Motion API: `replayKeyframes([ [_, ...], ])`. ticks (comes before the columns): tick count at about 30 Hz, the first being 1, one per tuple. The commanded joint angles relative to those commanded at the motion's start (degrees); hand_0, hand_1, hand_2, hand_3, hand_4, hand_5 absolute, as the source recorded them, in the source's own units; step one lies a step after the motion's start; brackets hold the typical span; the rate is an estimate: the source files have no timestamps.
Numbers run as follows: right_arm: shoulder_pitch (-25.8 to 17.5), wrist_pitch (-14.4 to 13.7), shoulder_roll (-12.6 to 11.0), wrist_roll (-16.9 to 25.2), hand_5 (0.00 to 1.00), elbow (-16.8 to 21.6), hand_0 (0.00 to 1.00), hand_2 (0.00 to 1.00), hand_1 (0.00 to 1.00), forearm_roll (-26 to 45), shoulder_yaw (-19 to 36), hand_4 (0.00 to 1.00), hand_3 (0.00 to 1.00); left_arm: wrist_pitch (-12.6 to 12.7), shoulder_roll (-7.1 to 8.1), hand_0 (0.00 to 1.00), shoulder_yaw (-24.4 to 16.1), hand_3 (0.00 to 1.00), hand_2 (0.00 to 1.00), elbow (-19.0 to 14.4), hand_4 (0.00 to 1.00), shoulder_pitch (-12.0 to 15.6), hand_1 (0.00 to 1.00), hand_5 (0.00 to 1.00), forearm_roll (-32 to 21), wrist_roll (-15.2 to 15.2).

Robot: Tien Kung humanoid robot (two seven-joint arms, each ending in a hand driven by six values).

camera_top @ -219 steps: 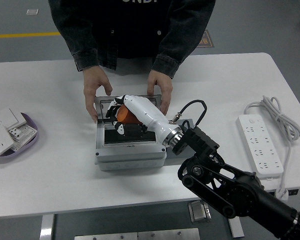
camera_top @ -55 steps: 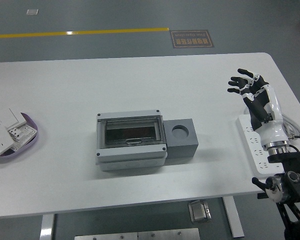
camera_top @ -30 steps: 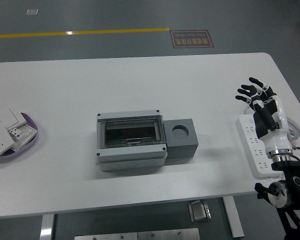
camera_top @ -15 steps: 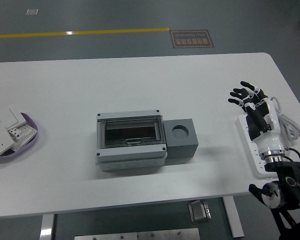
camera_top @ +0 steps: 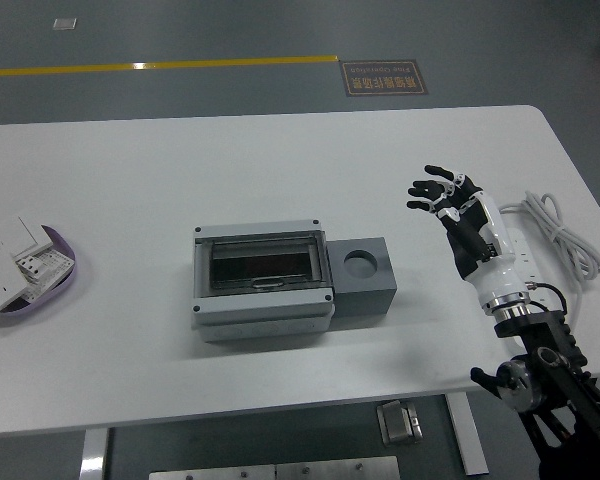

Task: Pick up the cylinder from the cube,place it in the box,flap close box

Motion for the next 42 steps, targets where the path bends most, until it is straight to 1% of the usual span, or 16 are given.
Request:
replayKeyframes([
  [5,0.28,0.41,0.16,-0.19,0.294,-0.02,0.575,0.595,0.589,-1.40,-0.11,0.705,0.649,0.08,-0.38,0.623,0.32,0.666,0.601,-0.04,0.721,-0.03,0.629,0.248,-0.48,0.04],
  [6,0.25,0.48,0.16,-0.16,0.276,0.03,0.603,0.619,0.606,-1.68,-0.01,0.713,0.655,0.08,-0.48,0.623,0.36,0.666,0.601,-0.05,0.721,-0.01,0.629,0.248,-0.54,0.05],
  [11,0.18,0.92,0.01,-0.27,0.276,0.14,0.603,0.619,0.606,-2.83,0.58,0.713,0.655,0.09,-0.72,0.623,0.21,0.666,0.601,-0.06,0.721,0.05,0.629,0.248,-0.45,0.07],
  [12,0.19,0.98,-0.02,-0.30,0.249,0.17,0.650,0.632,0.624,-3.01,0.66,0.712,0.648,0.09,-0.74,0.623,0.14,0.666,0.601,-0.07,0.721,0.06,0.629,0.249,-0.39,0.09],
  [17,0.25,1.26,0.03,-0.46,0.249,0.40,0.650,0.632,0.624,-3.68,1.11,0.712,0.648,0.08,-0.93,0.623,-0.25,0.666,0.601,-0.11,0.721,0.16,0.629,0.249,-0.09,0.22],
  [18,0.24,1.32,0.06,-0.47,0.186,0.42,0.661,0.647,0.637,-3.72,1.17,0.719,0.647,0.08,-0.97,0.623,-0.29,0.666,0.602,-0.11,0.720,0.16,0.629,0.248,-0.05,0.21],
  [26,0.18,1.82,0.10,-0.42,0.188,0.70,0.657,0.654,0.640,-3.81,1.84,0.716,0.646,0.11,-0.99,0.623,-0.27,0.666,0.602,-0.12,0.721,0.08,0.629,0.248,0.02,0.22],
  [29,0.19,1.85,0.24,-0.31,0.188,0.73,0.657,0.654,0.640,-3.82,2.24,0.716,0.646,-0.23,-0.91,0.623,-1.01,0.666,0.602,-0.23,0.721,-0.28,0.629,0.248,1.85,0.61],
  [30,0.20,1.84,0.31,-0.27,0.191,0.71,0.672,0.658,0.650,-3.82,2.31,0.726,0.646,-0.26,-0.88,0.623,-1.12,0.666,0.602,-0.24,0.721,-0.38,0.629,0.248,2.08,0.63],
  [34,0.59,2.23,0.18,0.57,0.191,0.87,0.672,0.658,0.650,-3.82,2.21,0.726,0.646,-0.29,-0.81,0.623,-1.11,0.666,0.602,-0.25,0.721,-0.82,0.629,0.248,2.24,0.60],
  [38,1.38,3.30,-0.56,2.14,0.194,1.23,0.671,0.660,0.648,-3.34,2.53,0.734,0.646,-0.09,-1.31,0.623,-0.63,0.666,0.602,-0.29,0.722,-0.86,0.629,0.249,1.47,0.57],
  [41,1.84,3.47,-0.41,2.51,0.194,1.19,0.671,0.660,0.648,-3.18,2.89,0.734,0.646,-0.05,-1.69,0.623,-0.62,0.666,0.602,-0.41,0.722,-0.60,0.629,0.249,1.40,0.90],
  [42,1.86,3.43,-0.52,2.55,0.181,1.36,0.669,0.675,0.660,-3.29,2.96,0.742,0.682,0.00,-1.79,0.623,-0.64,0.666,0.601,-0.42,0.721,-0.61,0.628,0.249,1.35,0.90],
])
